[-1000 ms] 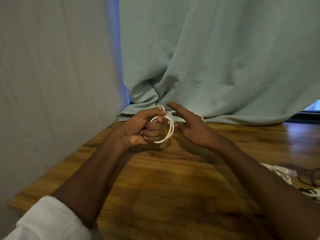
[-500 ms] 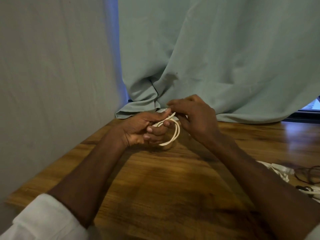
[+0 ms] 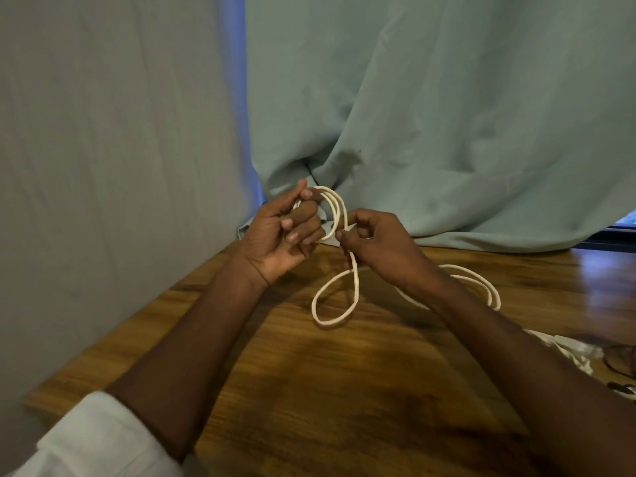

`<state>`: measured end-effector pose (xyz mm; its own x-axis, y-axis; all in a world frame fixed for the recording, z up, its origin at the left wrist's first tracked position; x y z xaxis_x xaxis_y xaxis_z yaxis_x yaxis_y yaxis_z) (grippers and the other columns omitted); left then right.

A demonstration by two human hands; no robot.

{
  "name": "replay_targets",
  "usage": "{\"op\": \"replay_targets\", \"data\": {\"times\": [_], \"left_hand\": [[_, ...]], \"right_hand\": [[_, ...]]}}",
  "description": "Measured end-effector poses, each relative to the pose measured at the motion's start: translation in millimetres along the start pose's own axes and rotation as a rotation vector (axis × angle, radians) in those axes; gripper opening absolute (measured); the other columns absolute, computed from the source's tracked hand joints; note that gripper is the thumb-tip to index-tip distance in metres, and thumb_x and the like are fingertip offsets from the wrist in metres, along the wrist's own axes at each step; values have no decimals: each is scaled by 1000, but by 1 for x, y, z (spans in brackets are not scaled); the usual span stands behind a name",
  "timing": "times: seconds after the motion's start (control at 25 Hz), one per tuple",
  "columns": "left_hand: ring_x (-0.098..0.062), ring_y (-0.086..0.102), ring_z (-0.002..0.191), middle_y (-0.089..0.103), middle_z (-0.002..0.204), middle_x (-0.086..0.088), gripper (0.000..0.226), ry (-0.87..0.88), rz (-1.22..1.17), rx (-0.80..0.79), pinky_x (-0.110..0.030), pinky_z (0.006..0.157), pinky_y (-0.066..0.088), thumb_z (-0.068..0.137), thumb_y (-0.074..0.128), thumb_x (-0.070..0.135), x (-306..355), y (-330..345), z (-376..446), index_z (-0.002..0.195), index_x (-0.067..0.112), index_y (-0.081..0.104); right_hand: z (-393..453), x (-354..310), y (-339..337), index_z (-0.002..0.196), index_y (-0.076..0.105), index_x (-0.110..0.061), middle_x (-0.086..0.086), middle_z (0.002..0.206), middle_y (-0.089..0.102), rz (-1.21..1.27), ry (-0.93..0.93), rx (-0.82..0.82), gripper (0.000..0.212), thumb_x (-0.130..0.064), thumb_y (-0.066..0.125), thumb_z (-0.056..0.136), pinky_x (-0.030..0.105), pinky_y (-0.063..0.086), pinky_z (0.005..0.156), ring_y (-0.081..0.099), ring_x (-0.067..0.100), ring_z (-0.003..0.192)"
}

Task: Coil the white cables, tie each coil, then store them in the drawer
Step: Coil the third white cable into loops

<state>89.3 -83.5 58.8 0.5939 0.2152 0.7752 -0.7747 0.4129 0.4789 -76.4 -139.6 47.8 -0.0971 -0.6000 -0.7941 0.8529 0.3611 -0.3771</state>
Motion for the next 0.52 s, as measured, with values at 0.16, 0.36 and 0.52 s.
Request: {"op": "replay_targets", "data": {"times": [0.16, 0.36, 0.52], "left_hand": [[-8, 59, 53, 57, 60, 7, 33, 142, -88, 180, -24, 56, 52, 112, 32, 27, 0, -3, 4, 92, 13, 54], [-23, 79, 85, 79, 88, -8, 35, 306, -2, 382, -29, 69, 63, 114, 31, 26, 2, -13, 8, 93, 11, 54], [-31, 78, 84, 79, 89, -17, 40, 331, 588, 501, -36, 76, 63, 115, 28, 33, 0, -13, 11, 93, 10, 52]], "right_hand": [[-8, -7, 8, 115, 71, -15, 8, 76, 79, 22, 87, -180, 16, -21, 65, 102, 34, 58, 84, 77, 18, 77], [-15, -14, 19, 110, 72, -17, 1, 76, 79, -203, 60, -316, 14, -18, 64, 99, 32, 57, 81, 77, 9, 76], [-20, -23, 27, 99, 76, -21, -10, 80, 76, -371, -89, -387, 13, -15, 65, 96, 22, 57, 74, 73, 0, 76]]}}
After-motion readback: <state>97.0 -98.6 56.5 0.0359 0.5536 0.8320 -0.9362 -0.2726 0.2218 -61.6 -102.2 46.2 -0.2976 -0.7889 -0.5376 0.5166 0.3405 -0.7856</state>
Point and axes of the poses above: each hand's wrist, its own z-axis towards the middle knuckle, its own y-axis out of the palm, x = y × z, the point moved 2 cm from there along z, towards the middle knuckle
